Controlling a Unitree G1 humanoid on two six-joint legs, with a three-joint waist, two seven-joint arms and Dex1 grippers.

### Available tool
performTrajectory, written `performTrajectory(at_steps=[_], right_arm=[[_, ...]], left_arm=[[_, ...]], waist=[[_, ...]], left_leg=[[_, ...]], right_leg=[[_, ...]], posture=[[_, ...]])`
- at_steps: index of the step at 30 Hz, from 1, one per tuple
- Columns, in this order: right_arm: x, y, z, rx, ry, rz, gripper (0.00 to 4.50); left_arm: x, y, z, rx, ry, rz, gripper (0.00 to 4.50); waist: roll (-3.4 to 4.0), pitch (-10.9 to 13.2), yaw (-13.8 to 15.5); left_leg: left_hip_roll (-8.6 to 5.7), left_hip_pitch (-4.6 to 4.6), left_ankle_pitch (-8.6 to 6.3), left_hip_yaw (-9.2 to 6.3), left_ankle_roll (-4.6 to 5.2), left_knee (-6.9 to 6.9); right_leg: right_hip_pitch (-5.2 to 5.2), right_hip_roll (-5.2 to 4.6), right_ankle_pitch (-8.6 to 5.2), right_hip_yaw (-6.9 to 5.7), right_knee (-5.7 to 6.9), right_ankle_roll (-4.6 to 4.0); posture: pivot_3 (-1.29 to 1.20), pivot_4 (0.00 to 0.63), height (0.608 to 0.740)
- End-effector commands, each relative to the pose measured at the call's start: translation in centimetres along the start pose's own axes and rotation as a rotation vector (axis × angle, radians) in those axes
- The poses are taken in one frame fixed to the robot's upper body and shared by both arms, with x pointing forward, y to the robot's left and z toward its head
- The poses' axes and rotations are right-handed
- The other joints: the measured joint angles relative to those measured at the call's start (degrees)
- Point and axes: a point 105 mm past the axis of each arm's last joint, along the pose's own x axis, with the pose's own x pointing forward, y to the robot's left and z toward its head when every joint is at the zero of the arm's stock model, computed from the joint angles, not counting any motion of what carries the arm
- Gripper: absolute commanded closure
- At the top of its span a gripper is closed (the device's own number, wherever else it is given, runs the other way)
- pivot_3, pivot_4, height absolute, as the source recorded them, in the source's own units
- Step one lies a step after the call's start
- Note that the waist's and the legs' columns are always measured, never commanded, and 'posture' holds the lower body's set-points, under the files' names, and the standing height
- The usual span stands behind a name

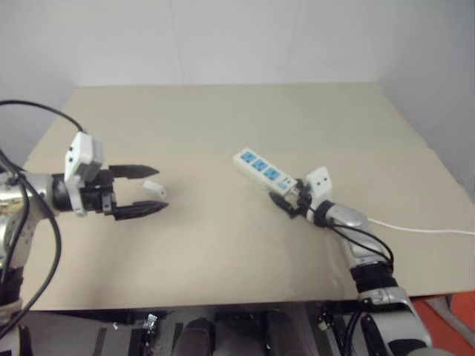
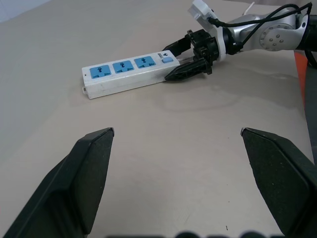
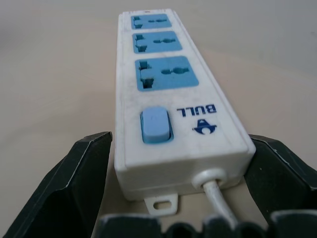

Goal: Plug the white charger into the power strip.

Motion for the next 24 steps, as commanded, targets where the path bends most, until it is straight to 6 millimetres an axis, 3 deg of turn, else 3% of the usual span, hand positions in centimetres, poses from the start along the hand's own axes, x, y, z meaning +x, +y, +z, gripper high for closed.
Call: performTrajectory(at_steps=[1, 3, 7, 16, 24], right_arm=[[0.8, -0.2, 1.1, -0.021, -0.032, -0.012, 0.02], [1.2, -0.3, 0.7, -0.012, -0.011, -0.025, 0.02], [1.7, -0.3, 0.2, 0.002, -0.001, -0.036, 1.05], [1.7, 0.2, 0.1, 0.024, -0.041, -0.014, 1.06], [-0.8, 3.4, 3.2, -0.072, -0.155, 0.327, 1.06]], left_arm=[[-0.4, 0.0, 1.3, 0.058, -0.018, 0.003, 0.0], [-0.3, 0.1, 1.4, 0.061, -0.019, 0.003, 0.0], [-0.3, 0.1, 1.4, 0.063, -0.02, 0.001, 0.0], [-0.7, 0.1, 1.5, 0.062, -0.014, 0.011, 0.0], [-1.1, 0.7, 1.7, 0.067, -0.005, 0.017, 0.0]], waist=[[0.0, 0.0, -0.1], [0.0, 0.0, -0.2], [-0.05, 0.0, -0.3], [-0.2, -0.1, -0.5], [-0.16, -0.1, -0.4]], left_leg=[[0.0, 0.0, 0.0, -0.01, 0.0, 0.0], [0.02, 0.04, 0.0, -0.01, 0.0, 0.01], [0.06, 0.11, 0.0, -0.01, 0.0, 0.0], [0.1, 0.22, 0.0, -0.04, -0.01, 0.01], [0.11, 0.1, 0.0, -0.05, 0.0, -0.03]], right_leg=[[0.0, 0.0, 0.0, 0.0, 0.0, 0.0], [0.0, 0.02, 0.01, 0.03, 0.02, -0.02], [0.02, 0.08, 0.04, 0.11, 0.03, -0.06], [0.06, 0.16, 0.08, 0.2, 0.07, -0.11], [-0.06, 0.17, 0.08, 0.2, 0.03, -0.1]], posture=[[0.0, 0.15, 0.74], [0.0, 0.15, 0.74], [0.0, 0.15, 0.74], [0.0, 0.15, 0.74], [0.0, 0.15, 0.74]])
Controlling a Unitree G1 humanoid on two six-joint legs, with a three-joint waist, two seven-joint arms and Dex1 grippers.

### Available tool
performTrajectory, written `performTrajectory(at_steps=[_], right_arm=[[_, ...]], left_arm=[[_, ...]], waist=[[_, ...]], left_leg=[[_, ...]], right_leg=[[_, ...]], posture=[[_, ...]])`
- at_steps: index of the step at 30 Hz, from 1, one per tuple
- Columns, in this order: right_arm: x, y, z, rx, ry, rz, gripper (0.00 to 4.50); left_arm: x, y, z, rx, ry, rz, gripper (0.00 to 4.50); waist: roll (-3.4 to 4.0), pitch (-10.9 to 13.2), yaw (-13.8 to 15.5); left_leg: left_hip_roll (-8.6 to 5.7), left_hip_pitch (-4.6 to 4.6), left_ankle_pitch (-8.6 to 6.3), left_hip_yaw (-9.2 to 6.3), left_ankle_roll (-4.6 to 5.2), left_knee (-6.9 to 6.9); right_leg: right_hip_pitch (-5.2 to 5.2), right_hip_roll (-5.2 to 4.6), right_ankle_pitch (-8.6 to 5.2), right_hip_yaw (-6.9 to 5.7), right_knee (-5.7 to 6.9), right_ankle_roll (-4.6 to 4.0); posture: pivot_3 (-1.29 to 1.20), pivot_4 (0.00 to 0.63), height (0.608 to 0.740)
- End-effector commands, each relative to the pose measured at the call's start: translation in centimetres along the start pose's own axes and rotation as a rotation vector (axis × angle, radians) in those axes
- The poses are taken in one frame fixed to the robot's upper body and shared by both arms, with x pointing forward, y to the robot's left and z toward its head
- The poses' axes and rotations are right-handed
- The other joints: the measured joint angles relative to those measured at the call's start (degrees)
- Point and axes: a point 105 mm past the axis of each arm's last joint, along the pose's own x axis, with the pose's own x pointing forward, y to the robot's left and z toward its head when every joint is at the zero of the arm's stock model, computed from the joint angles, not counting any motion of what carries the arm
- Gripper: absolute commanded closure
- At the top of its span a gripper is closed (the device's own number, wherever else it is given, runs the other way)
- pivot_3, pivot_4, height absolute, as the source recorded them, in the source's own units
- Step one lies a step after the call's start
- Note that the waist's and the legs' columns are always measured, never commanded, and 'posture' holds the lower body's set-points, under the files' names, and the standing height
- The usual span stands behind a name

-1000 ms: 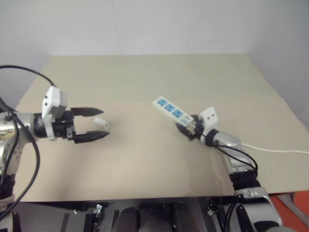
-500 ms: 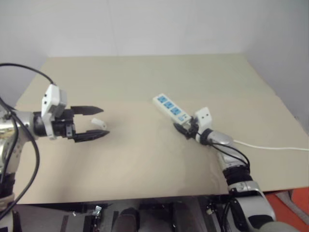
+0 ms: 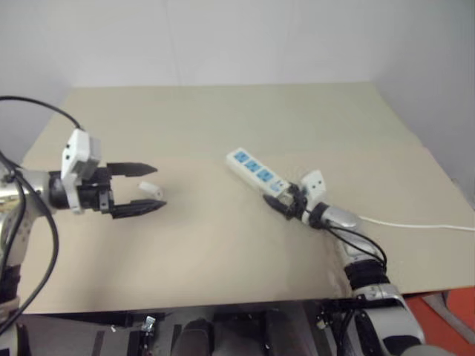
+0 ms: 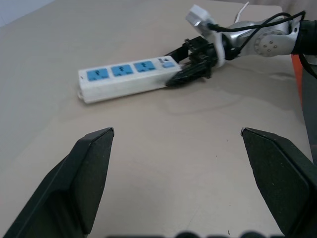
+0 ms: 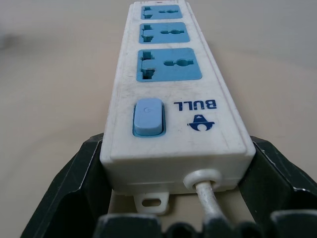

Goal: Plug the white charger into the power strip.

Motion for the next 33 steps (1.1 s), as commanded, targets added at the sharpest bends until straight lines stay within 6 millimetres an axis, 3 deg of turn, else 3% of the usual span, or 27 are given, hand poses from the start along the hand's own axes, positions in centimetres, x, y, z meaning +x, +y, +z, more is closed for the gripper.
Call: performTrajectory(at_steps=[1, 6, 10, 20, 29, 33], right_arm=[[-0.7, 1.7, 3.5, -0.093, -0.097, 0.178, 1.06], [-2.6, 3.8, 4.6, -0.156, -0.072, 0.423, 1.06], [-3.2, 4.8, 3.5, -0.222, 0.012, 0.549, 1.06], [-1.7, 4.7, 1.4, -0.196, 0.038, 0.522, 1.06], [-1.3, 5.2, 0.9, -0.183, 0.031, 0.524, 1.06], [-1.5, 5.4, 0.5, -0.171, 0.034, 0.521, 1.06]], left_arm=[[-0.7, 0.5, 1.3, 0.059, -0.008, 0.014, 0.0], [-0.8, 1.3, 1.2, 0.07, 0.013, 0.001, 0.0], [-0.5, 2.2, 1.1, 0.091, 0.048, -0.027, 0.0], [0.3, 4.7, 1.3, 0.224, 0.247, -0.134, 0.0], [2.3, 8.6, 2.3, 0.637, 0.682, -0.252, 0.0], [2.7, 9.4, 2.4, 0.729, 0.781, -0.298, 0.0]], waist=[[0.0, 0.0, 0.0], [0.02, 0.0, 0.1], [0.01, 0.0, 0.1], [-0.04, 0.1, 0.2], [-0.08, 0.1, 0.3], [-0.11, 0.1, 0.1]], left_leg=[[0.0, 0.0, 0.0, 0.01, 0.0, 0.0], [0.0, 0.01, 0.0, 0.04, 0.0, 0.02], [0.0, 0.01, 0.0, 0.22, 0.0, 0.03], [-0.01, -0.05, 0.0, 0.31, 0.0, 0.06], [-0.03, -0.16, 0.01, 0.25, 0.0, 0.15], [-0.03, -0.17, 0.01, 0.28, 0.01, 0.14]], right_leg=[[0.0, 0.0, 0.0, 0.0, 0.0, 0.0], [0.01, 0.01, 0.0, -0.01, 0.02, 0.0], [0.03, 0.04, -0.01, -0.04, 0.0, 0.01], [-0.01, 0.06, 0.0, -0.04, 0.02, 0.0], [-0.01, 0.06, 0.0, -0.14, 0.01, 0.03], [-0.05, 0.07, -0.01, -0.09, 0.02, 0.03]], posture=[[0.0, 0.15, 0.74], [0.0, 0.15, 0.74], [0.0, 0.15, 0.74], [0.0, 0.15, 0.74], [0.0, 0.15, 0.74], [0.0, 0.15, 0.74]])
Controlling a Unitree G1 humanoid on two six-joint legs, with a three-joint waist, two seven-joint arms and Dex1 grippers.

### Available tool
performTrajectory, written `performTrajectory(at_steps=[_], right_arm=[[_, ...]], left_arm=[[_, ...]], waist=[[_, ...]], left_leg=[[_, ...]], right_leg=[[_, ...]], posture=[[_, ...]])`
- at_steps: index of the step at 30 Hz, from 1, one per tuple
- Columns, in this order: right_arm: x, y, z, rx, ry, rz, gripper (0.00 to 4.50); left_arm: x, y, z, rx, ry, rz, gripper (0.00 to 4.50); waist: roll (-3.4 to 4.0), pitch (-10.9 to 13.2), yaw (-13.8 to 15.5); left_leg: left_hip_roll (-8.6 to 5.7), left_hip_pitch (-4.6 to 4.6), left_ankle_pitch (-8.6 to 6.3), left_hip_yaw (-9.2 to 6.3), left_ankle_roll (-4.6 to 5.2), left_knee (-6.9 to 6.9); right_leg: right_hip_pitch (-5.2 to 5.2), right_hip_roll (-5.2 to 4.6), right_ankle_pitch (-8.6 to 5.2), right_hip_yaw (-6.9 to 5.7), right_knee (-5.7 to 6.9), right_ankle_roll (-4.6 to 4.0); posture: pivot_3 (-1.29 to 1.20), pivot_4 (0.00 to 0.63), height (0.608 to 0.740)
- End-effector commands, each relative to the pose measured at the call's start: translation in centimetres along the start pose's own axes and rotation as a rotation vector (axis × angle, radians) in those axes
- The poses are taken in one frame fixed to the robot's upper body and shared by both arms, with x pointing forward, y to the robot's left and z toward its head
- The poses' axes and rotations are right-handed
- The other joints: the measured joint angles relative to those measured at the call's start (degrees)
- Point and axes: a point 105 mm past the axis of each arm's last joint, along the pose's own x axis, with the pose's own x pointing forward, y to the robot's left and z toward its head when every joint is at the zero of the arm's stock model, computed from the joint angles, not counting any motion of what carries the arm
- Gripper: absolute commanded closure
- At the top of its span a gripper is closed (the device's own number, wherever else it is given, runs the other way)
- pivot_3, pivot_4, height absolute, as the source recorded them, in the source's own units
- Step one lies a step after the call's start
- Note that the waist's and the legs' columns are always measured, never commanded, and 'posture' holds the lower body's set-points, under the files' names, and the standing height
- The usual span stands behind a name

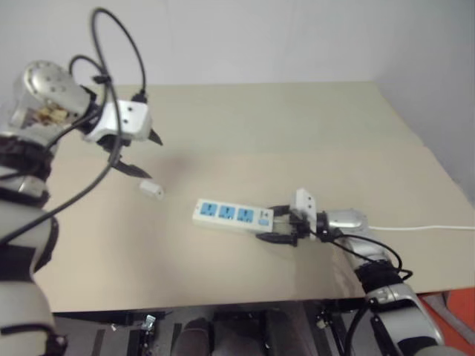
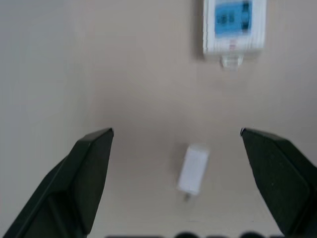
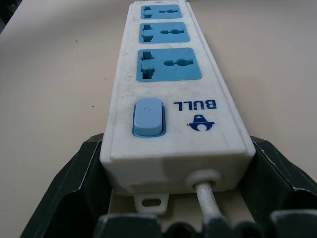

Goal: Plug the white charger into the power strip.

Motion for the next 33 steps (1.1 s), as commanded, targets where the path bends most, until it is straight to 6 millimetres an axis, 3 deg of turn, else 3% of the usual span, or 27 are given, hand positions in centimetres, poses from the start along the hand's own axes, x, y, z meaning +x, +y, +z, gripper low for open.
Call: performTrajectory(at_steps=[1, 7, 17, 22, 33], right_arm=[[0.1, 0.4, 1.0, -0.046, -0.04, 0.0, 1.06], [0.1, 0.8, 0.9, -0.028, -0.045, -0.008, 1.06], [0.1, 0.7, 1.2, -0.016, -0.048, -0.023, 1.06], [0.2, 0.6, 1.4, -0.015, -0.057, -0.04, 1.06], [-0.2, 1.2, 1.3, 0.004, -0.064, -0.072, 1.06]], left_arm=[[-0.6, 0.4, -0.4, 0.079, 0.099, -0.036, 0.0], [0.0, -0.5, -1.7, 0.173, 0.257, -0.196, 0.0], [3.9, -0.3, 0.3, 0.254, 0.235, -0.306, 0.0], [5.6, -1.2, 0.1, 0.295, 0.26, -0.372, 0.0], [7.9, -1.5, -1.0, 0.28, 0.307, -0.334, 0.0]], waist=[[-0.01, 0.0, 0.0], [-0.03, 0.0, 0.1], [-0.08, 0.0, 0.1], [-0.08, 0.0, 0.0], [-0.09, 0.1, 0.2]], left_leg=[[0.0, -0.04, 0.0, -0.02, 0.0, 0.01], [0.0, -0.09, -0.01, -0.04, 0.02, 0.01], [0.0, -0.11, -0.02, -0.06, 0.04, 0.09], [0.0, -0.15, -0.03, -0.06, 0.05, 0.09], [0.0, -0.22, -0.03, -0.13, 0.06, 0.13]], right_leg=[[-0.02, 0.0, 0.0, -0.01, 0.01, 0.0], [-0.02, 0.0, 0.0, -0.02, 0.03, 0.03], [-0.01, 0.0, -0.01, -0.04, 0.05, 0.05], [-0.04, 0.0, -0.01, -0.04, 0.08, 0.05], [-0.04, -0.01, 0.01, -0.1, 0.1, 0.07]], posture=[[0.0, 0.15, 0.74], [0.0, 0.15, 0.74], [0.0, 0.15, 0.74], [0.0, 0.15, 0.74], [0.0, 0.15, 0.74]])
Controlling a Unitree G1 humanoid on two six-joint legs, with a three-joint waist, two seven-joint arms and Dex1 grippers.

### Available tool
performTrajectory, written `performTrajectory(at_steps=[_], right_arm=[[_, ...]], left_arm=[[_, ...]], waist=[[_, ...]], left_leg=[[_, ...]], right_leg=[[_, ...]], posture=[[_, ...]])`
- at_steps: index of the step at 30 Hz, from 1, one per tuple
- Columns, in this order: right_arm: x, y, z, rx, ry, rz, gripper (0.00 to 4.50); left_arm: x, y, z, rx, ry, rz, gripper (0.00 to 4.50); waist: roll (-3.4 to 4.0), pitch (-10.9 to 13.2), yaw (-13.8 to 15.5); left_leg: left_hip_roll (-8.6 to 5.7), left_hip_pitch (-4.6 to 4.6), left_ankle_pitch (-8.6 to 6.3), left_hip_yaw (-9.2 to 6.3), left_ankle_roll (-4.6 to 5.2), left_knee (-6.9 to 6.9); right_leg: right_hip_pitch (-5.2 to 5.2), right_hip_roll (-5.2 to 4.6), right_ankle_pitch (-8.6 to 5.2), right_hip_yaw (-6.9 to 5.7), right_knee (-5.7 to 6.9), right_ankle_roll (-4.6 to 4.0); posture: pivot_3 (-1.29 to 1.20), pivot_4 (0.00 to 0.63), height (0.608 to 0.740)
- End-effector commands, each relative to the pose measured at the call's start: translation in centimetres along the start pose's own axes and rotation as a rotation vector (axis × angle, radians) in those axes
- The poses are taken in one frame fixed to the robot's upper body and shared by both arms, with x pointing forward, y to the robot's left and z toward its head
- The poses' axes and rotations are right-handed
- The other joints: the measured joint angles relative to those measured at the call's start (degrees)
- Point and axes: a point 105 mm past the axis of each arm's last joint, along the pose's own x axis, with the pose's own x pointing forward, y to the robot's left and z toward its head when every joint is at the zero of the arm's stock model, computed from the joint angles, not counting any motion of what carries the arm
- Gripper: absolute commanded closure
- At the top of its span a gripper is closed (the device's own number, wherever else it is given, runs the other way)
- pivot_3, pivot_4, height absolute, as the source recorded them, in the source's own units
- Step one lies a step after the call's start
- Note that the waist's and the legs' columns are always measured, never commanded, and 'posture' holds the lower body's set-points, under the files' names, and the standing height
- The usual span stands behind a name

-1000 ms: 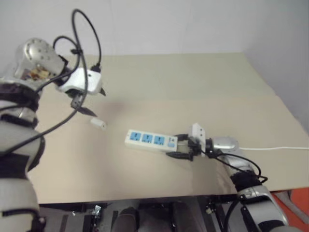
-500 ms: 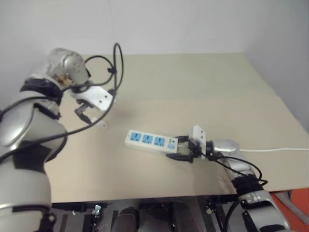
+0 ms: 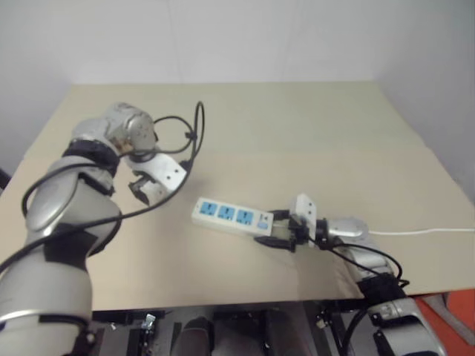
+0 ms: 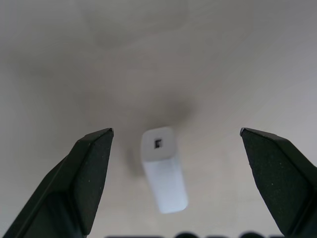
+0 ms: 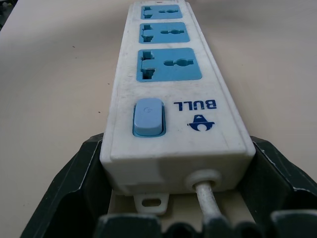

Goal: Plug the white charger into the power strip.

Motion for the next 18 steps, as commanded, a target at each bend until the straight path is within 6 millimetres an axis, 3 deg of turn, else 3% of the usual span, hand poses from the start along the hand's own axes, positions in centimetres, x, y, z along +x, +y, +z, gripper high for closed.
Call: performTrajectory(at_steps=[1, 18], right_arm=[[-0.1, 0.1, 1.4, -0.026, -0.047, -0.006, 1.06], [-0.5, 0.5, 1.5, -0.013, -0.054, -0.03, 1.06]], left_arm=[[-0.1, 0.4, -0.2, -0.015, 0.012, 0.038, 0.0], [2.7, 0.6, -1.3, -0.034, 0.104, 0.096, 0.0]], waist=[[0.0, 0.0, 0.0], [0.0, 0.0, 0.1]], left_leg=[[0.0, 0.0, 0.0, 0.0, 0.0, 0.0], [-0.01, -0.01, 0.0, -0.03, 0.0, 0.02]], right_leg=[[0.0, 0.0, 0.0, 0.0, 0.0, 0.0], [0.0, -0.01, 0.01, -0.03, 0.0, 0.01]], posture=[[0.0, 0.15, 0.74], [0.0, 0.15, 0.74]])
